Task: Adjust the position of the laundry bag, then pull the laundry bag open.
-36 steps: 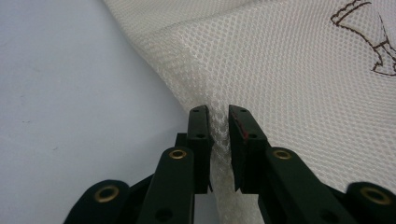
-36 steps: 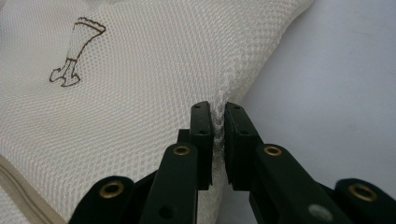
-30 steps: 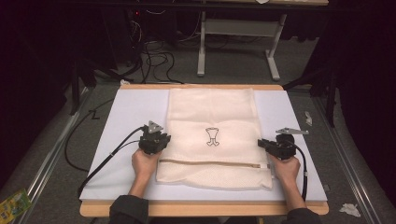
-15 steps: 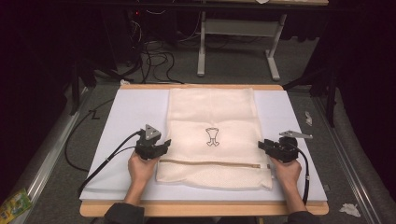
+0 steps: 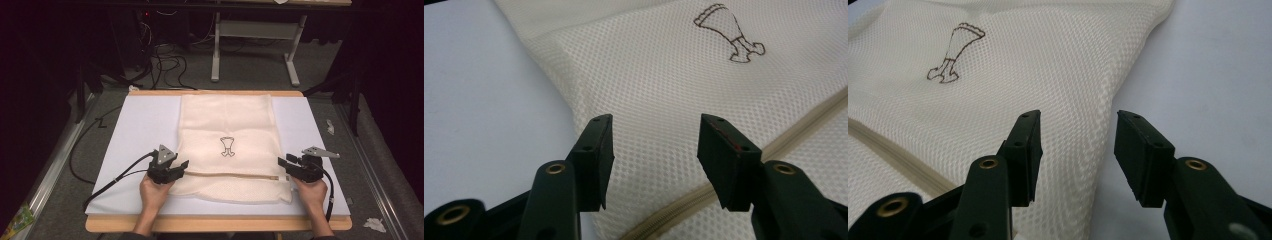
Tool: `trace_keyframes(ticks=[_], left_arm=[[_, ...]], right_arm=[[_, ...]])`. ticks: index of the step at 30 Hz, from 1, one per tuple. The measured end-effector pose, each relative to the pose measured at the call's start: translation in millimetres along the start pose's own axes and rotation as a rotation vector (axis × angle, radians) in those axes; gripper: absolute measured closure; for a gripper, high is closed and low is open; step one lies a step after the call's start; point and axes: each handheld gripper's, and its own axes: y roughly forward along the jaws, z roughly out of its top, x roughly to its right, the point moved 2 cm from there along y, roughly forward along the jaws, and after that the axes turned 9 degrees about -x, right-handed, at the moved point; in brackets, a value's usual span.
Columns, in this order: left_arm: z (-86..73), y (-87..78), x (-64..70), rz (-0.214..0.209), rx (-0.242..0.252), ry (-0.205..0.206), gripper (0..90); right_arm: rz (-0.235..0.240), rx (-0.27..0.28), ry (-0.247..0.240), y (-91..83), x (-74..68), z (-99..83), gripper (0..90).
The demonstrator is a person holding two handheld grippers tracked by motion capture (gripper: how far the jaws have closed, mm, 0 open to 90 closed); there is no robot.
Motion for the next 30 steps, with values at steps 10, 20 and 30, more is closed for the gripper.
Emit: trace_keyframes(ticks=[10,20,30], left_arm=[[-8.3,-1.9,13.2,-0.010,0.005,0.013,49.2],[-12.4,-4.8,31.0,-0.071,0.026,0.013,49.4],[-0.5,0.2,50.4,-0.150,0.052,0.029,49.1]], right_arm=[[-0.015,-0.041,0.021,-2.2,-0.7,-17.0,53.7],[-0.014,-0.056,0.018,1.7,-1.5,-19.9,53.1],[-0.010,-0.093,0.018,6.9,-6.0,-18.9,53.4]])
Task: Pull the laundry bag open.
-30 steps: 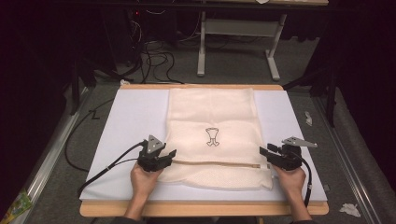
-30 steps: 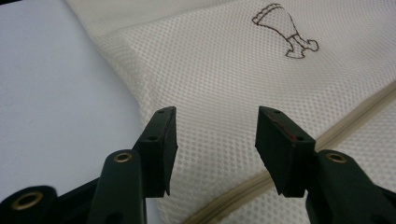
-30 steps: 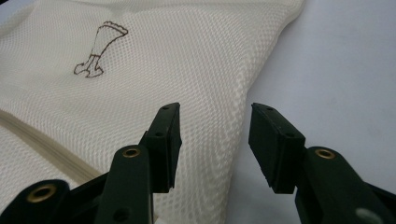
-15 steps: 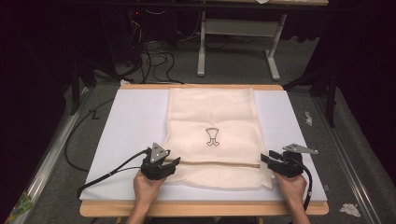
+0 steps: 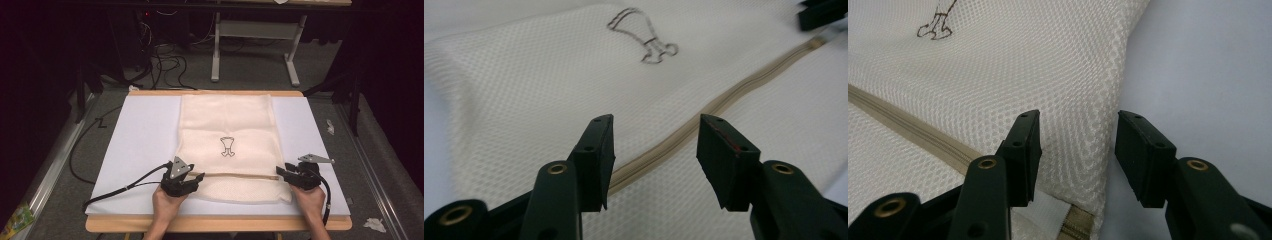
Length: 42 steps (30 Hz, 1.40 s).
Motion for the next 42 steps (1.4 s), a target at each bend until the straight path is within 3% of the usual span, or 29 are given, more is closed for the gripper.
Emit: trace_keyframes(ticks=[1,3,7,9,10,12,15,18,21,22,31,32,33,35,36,38,40,42], left_arm=[[0.0,0.0,0.0,0.000,0.000,0.000,49.0],[4.4,3.4,6.9,0.030,-0.016,0.038,49.1],[16.3,13.9,22.9,-0.002,-0.025,0.088,49.0],[23.5,19.7,29.2,-0.018,-0.029,0.102,48.8],[27.2,22.6,32.2,-0.028,-0.034,0.102,48.3],[34.5,27.2,38.6,-0.045,-0.039,0.117,48.2],[44.7,33.9,46.2,-0.067,-0.046,0.136,47.7],[53.6,40.6,51.2,-0.088,-0.058,0.141,47.3],[60.2,46.6,56.7,-0.096,-0.060,0.156,47.6],[63.8,51.4,60.2,-0.122,-0.064,0.148,47.7],[74.0,68.6,77.6,-0.173,-0.083,0.171,48.6],[75.6,70.1,84.0,-0.159,-0.042,0.199,51.8],[75.6,70.1,84.0,-0.159,-0.042,0.199,52.9],[77.0,73.1,86.4,-0.206,-0.016,0.173,53.7],[77.1,75.3,86.9,-0.210,-0.012,0.159,53.8],[76.5,80.5,88.6,-0.222,-0.033,0.150,54.6],[75.6,86.2,98.5,-0.223,-0.055,0.197,55.2],[76.8,89.7,102.5,-0.236,-0.053,0.194,55.6]], right_arm=[[0.000,0.000,0.000,0.0,0.0,0.0,53.4],[-0.003,-0.007,-0.008,0.7,-0.8,-0.2,53.2],[-0.021,-0.020,-0.038,1.4,-3.0,0.4,53.9],[-0.060,-0.026,-0.079,2.2,-6.5,-0.2,55.7],[-0.108,-0.037,-0.113,2.9,-11.5,-0.5,58.3],[-0.121,-0.044,-0.117,3.0,-13.3,-0.1,60.5],[-0.105,-0.056,-0.124,2.8,-14.5,1.2,68.2],[-0.081,-0.057,-0.144,2.3,-13.5,1.3,82.1],[-0.066,-0.056,-0.151,2.3,-13.1,1.4,85.1],[-0.041,-0.051,-0.133,1.7,-10.5,1.4,87.3],[0.022,-0.015,-0.125,-8.4,-5.6,5.0,88.1],[0.029,-0.005,-0.123,-11.8,-6.5,6.0,88.1],[0.029,-0.005,-0.123,-11.8,-6.5,6.0,88.1],[0.032,0.003,-0.131,-13.8,-6.8,6.3,88.1],[0.040,0.009,-0.128,-14.6,-6.6,6.3,88.1],[0.053,0.009,-0.122,-17.3,-6.4,6.7,88.1],[0.053,0.025,-0.139,-21.3,-7.8,8.1,88.2],[0.054,0.031,-0.146,-23.3,-8.7,9.2,88.2]])
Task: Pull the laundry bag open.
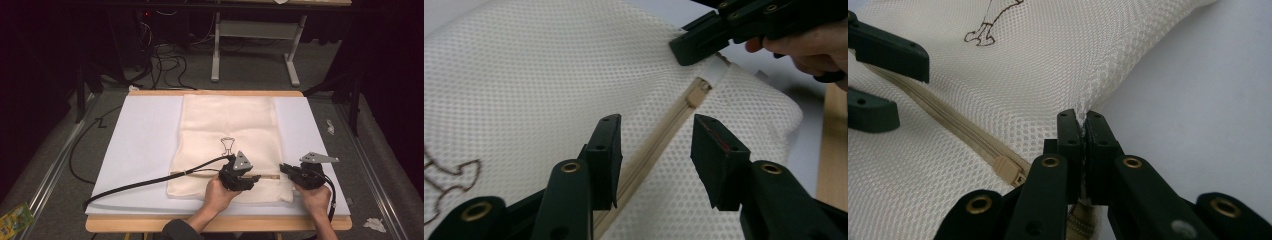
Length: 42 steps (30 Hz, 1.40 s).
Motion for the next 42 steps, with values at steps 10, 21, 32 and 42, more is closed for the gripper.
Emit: trace_keyframes(ticks=[10,21,32,42], left_arm=[[9.6,18.1,14.9,-0.056,-0.046,0.002,58.2],[8.1,32.7,15.6,-0.055,-0.044,-0.021,55.2],[7.6,39.2,16.0,-0.103,-0.005,-0.031,65.0],[9.4,41.5,16.7,-0.147,0.006,-0.056,76.0]], right_arm=[[0.043,-0.003,0.008,-6.7,-0.2,6.8,88.5],[0.057,0.021,-0.015,-9.8,-4.1,11.6,88.6],[0.074,0.034,-0.029,-11.1,-8.6,15.6,88.6],[0.086,0.038,-0.022,-8.3,-7.6,13.5,88.6]])
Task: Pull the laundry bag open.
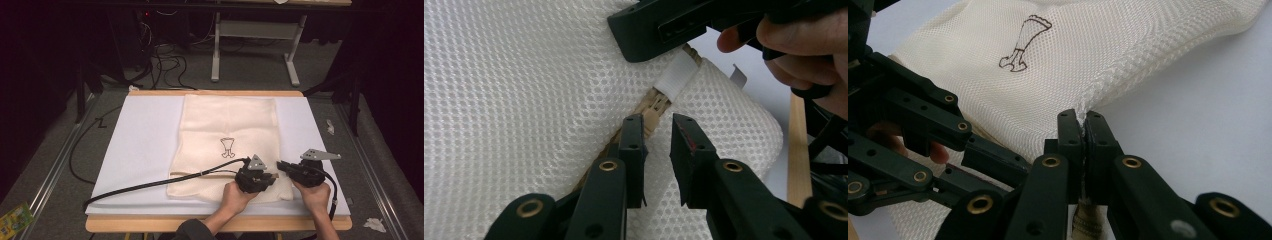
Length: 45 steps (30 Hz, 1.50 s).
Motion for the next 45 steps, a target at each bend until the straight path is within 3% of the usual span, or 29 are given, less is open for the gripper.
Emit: trace_keyframes(ticks=[6,10,13,15,19,22,24,28,34,38,43,45], left_arm=[[0.6,2.0,-1.5,-0.017,0.003,-0.012,78.0],[4.1,5.8,4.4,-0.006,-0.037,0.033,82.8],[5.7,9.8,4.9,-0.008,-0.045,0.023,89.8],[4.3,11.0,4.0,-0.008,-0.058,0.018,89.9],[3.1,7.6,5.5,0.015,-0.066,0.047,90.0],[3.5,7.2,4.8,0.035,-0.075,0.036,89.9],[3.5,7.2,3.4,0.030,-0.096,0.018,83.5],[2.5,6.5,4.7,0.094,-0.117,0.023,72.4],[3.5,5.1,5.6,0.120,-0.119,0.009,64.7],[4.3,6.6,4.0,0.082,-0.088,0.015,64.6],[8.1,6.1,3.7,0.009,-0.031,0.011,71.5],[7.6,6.2,4.9,0.006,-0.021,0.019,74.2]], right_arm=[[0.001,-0.002,0.005,1.2,-0.7,0.3,88.6],[0.001,0.000,-0.002,2.5,-1.3,0.2,88.6],[-0.004,-0.005,-0.003,3.3,-0.9,-0.4,88.6],[-0.006,-0.010,-0.003,2.6,0.1,-1.2,88.6],[-0.005,-0.007,0.004,1.9,1.9,-3.5,88.6],[-0.001,-0.001,0.014,1.3,3.6,-4.5,88.6],[0.000,0.003,0.007,1.0,3.5,-4.3,88.6],[0.003,0.013,0.004,-0.1,2.8,-4.6,88.6],[0.018,0.031,0.004,-3.3,1.3,-3.4,88.6],[0.021,0.032,0.002,-3.1,2.0,-2.3,88.6],[0.022,0.033,0.004,-4.1,2.2,-2.1,88.6],[0.020,0.034,0.008,-4.7,3.4,-2.2,88.6]])
